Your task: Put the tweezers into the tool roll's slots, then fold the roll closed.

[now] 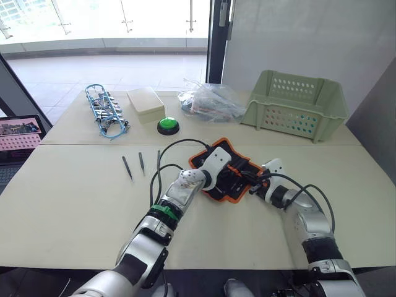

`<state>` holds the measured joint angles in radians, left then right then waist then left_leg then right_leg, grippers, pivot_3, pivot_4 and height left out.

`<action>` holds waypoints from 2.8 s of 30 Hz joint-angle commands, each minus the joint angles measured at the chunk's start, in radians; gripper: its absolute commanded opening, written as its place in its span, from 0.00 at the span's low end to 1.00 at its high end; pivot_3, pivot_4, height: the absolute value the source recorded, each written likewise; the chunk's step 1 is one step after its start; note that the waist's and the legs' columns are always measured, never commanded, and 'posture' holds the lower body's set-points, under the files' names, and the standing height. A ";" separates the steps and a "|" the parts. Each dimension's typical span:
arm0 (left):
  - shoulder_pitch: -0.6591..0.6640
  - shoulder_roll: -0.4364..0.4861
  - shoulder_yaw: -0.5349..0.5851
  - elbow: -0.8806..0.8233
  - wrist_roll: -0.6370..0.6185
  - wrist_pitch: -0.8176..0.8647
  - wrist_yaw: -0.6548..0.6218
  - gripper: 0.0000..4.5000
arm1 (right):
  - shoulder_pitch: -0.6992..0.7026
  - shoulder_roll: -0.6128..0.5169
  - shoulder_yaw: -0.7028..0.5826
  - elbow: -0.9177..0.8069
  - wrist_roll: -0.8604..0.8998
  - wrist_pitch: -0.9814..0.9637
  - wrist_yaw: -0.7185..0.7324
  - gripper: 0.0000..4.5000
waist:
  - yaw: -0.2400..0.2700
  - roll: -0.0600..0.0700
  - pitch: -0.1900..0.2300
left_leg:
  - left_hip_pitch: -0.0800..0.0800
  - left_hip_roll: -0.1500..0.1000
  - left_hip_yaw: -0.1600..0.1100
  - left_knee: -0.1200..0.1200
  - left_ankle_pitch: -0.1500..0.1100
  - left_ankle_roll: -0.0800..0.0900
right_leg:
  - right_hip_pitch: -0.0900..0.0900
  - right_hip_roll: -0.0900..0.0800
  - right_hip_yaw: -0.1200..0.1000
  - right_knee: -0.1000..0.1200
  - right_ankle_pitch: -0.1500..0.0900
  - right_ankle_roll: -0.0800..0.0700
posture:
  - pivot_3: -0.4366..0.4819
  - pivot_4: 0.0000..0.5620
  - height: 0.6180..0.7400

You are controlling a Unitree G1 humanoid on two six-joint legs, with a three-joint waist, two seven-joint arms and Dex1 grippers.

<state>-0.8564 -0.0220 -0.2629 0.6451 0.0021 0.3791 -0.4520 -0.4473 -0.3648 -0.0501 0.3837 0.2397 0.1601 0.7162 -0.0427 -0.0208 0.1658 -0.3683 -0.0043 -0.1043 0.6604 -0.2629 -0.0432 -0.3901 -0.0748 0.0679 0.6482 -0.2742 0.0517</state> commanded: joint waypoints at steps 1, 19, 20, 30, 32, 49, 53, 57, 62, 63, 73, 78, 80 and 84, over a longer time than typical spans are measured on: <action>-0.003 -0.005 0.023 0.007 0.018 -0.002 0.049 0.01 | 0.030 0.009 0.023 0.011 -0.015 0.012 0.004 0.00 | -0.001 0.000 0.000 | 0.000 0.000 0.000 0.000 0.000 0.000 | 0.000 0.000 0.000 0.000 0.000 0.000 | 0.48 0.27 1.00; -0.044 -0.001 0.079 0.085 0.038 -0.036 0.138 0.01 | 0.028 0.016 0.017 0.025 -0.017 0.009 -0.008 0.00 | -0.002 0.000 0.000 | 0.001 0.000 0.000 0.000 0.001 -0.001 | 0.001 0.000 0.000 0.001 0.001 0.001 | 0.48 0.27 1.00; -0.034 0.007 0.084 0.065 0.036 -0.027 0.138 0.01 | 0.028 0.016 0.017 0.025 -0.017 0.009 -0.007 0.00 | -0.002 0.000 0.000 | 0.001 0.000 0.000 0.000 0.002 -0.001 | 0.001 0.000 0.000 0.001 0.001 0.001 | 0.48 0.27 1.00; 0.110 0.127 0.134 -0.325 -0.062 0.085 -0.006 0.68 | 0.010 0.012 0.011 0.072 -0.024 -0.006 -0.013 0.00 | -0.021 0.000 0.000 | 0.001 0.001 0.000 0.000 0.002 -0.001 | 0.000 0.001 0.000 0.001 0.001 0.001 | 0.48 0.27 1.00; 0.132 0.188 0.172 -0.396 -0.062 0.121 0.007 0.83 | 0.005 0.008 0.017 0.076 -0.031 -0.007 -0.010 0.00 | -0.020 0.000 0.000 | 0.001 0.001 -0.001 0.000 0.002 -0.001 | 0.001 0.001 0.000 0.002 0.001 0.001 | 0.48 0.27 1.00; 0.576 0.435 0.560 -0.709 -0.196 0.055 0.038 0.99 | -0.061 0.006 0.020 0.088 -0.019 -0.009 0.019 0.00 | -0.013 0.000 -0.001 | 0.000 0.001 -0.001 0.000 0.001 0.000 | -0.001 0.000 0.000 0.001 0.001 0.000 | 0.48 0.27 1.00; 0.741 0.429 0.661 -0.759 -0.185 -0.065 0.104 0.99 | -0.075 0.004 0.024 0.128 -0.028 -0.014 0.035 0.00 | -0.011 0.000 -0.001 | 0.001 0.001 0.000 -0.001 0.001 0.000 | -0.001 -0.001 0.001 0.001 0.001 0.000 | 0.48 0.27 1.00; 0.861 0.386 0.687 -0.816 -0.210 -0.130 0.118 0.99 | -0.083 0.002 0.022 0.157 -0.035 -0.026 0.042 0.00 | -0.001 0.000 -0.001 | 0.001 0.001 0.000 -0.001 0.001 0.000 | -0.001 -0.001 0.000 0.000 0.001 0.000 | 0.48 0.27 1.00; 0.965 0.286 0.727 -0.852 -0.224 -0.177 0.209 0.99 | -0.093 0.009 0.022 0.178 -0.036 -0.035 0.044 0.00 | 0.002 -0.001 -0.001 | 0.002 0.001 0.000 -0.001 0.001 0.000 | 0.001 -0.001 0.000 0.000 0.001 0.000 | 0.48 0.27 1.00; 0.992 0.270 0.730 -0.875 -0.239 -0.177 0.209 0.99 | -0.093 0.014 0.024 0.181 -0.037 -0.038 0.043 0.00 | 0.001 -0.001 -0.001 | 0.002 0.001 0.000 -0.001 0.001 0.000 | 0.001 -0.001 0.000 0.000 0.001 0.000 | 0.48 0.27 1.00; 1.198 0.192 0.671 -1.071 -0.271 -0.134 0.232 0.99 | -0.093 0.032 0.034 0.189 -0.038 -0.042 0.050 0.00 | -0.002 -0.001 -0.001 | 0.002 0.002 0.000 -0.001 0.001 0.000 | 0.001 0.000 0.000 -0.001 0.001 0.000 | 0.48 0.27 1.00; 1.186 0.197 0.658 -1.074 -0.268 -0.123 0.241 0.99 | -0.085 0.025 0.031 0.181 -0.036 -0.040 0.053 0.00 | -0.002 -0.001 -0.001 | 0.002 0.002 0.001 -0.001 0.001 0.000 | 0.001 0.000 0.000 -0.001 0.001 0.000 | 0.48 0.27 1.00; 1.167 0.207 0.649 -1.069 -0.263 -0.118 0.242 0.99 | -0.080 0.022 0.028 0.176 -0.035 -0.038 0.052 0.00 | -0.002 -0.001 -0.001 | 0.002 0.001 0.001 -0.001 0.001 0.000 | 0.002 0.000 0.000 -0.001 0.001 0.000 | 0.48 0.27 1.00; 1.077 0.241 0.629 -1.026 -0.262 -0.083 0.246 0.99 | -0.072 0.019 0.027 0.161 -0.034 -0.032 0.048 0.00 | 0.001 -0.001 -0.001 | 0.002 0.002 0.000 -0.001 0.001 0.000 | 0.002 0.000 0.000 -0.001 0.001 0.000 | 0.48 0.27 1.00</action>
<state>0.2501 0.2043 0.3738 -0.3762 -0.2593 0.2803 -0.2137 -0.5427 -0.3447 -0.0343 0.5374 0.2171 0.1055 0.7614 -0.0420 -0.0217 0.1644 -0.3661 -0.0029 -0.1038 0.6595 -0.2616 -0.0434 -0.3884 -0.0747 0.0681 0.6475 -0.2729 0.0515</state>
